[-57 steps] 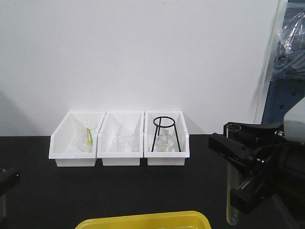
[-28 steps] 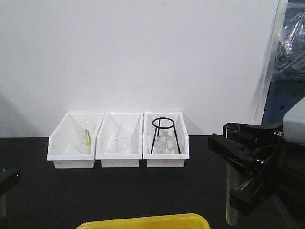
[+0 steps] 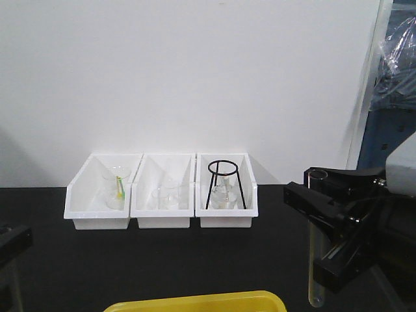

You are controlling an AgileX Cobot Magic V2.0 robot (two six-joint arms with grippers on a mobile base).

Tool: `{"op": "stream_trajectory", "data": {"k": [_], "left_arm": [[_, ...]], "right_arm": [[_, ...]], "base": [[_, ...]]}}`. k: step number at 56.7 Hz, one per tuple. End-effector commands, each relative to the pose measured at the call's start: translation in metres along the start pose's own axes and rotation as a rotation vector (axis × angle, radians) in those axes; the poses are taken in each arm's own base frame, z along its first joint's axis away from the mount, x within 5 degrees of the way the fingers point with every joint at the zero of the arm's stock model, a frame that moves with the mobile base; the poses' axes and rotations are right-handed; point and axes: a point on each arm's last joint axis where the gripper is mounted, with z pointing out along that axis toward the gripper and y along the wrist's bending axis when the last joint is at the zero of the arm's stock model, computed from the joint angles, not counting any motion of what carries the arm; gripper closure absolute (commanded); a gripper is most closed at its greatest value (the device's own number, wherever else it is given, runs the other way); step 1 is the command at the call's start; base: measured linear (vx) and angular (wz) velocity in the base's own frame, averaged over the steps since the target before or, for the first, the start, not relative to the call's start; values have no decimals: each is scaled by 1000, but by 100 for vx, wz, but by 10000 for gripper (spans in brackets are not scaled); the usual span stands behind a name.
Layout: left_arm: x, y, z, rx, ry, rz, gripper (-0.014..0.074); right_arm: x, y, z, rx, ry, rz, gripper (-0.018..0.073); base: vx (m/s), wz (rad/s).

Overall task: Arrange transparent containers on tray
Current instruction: 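Lower the left-held tube into the yellow tray and open the left gripper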

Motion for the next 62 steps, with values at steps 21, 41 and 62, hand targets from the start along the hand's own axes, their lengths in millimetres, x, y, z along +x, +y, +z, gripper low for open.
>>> {"op": "stream_trajectory", "data": {"k": [21,41,62], "left_arm": [[23,-21,95,89,388,-333,597],[72,-16,187,9,615,-361,597],[111,-8,212,-59,713,-393,572]], "right_arm": [[-13,-2,-4,12,-43,42,571],[-12,-2,-4,12,-40,33,571],[-12,-2,-4,12,-40,33,571]], "base": [[0,0],[0,0],[0,0]]}}
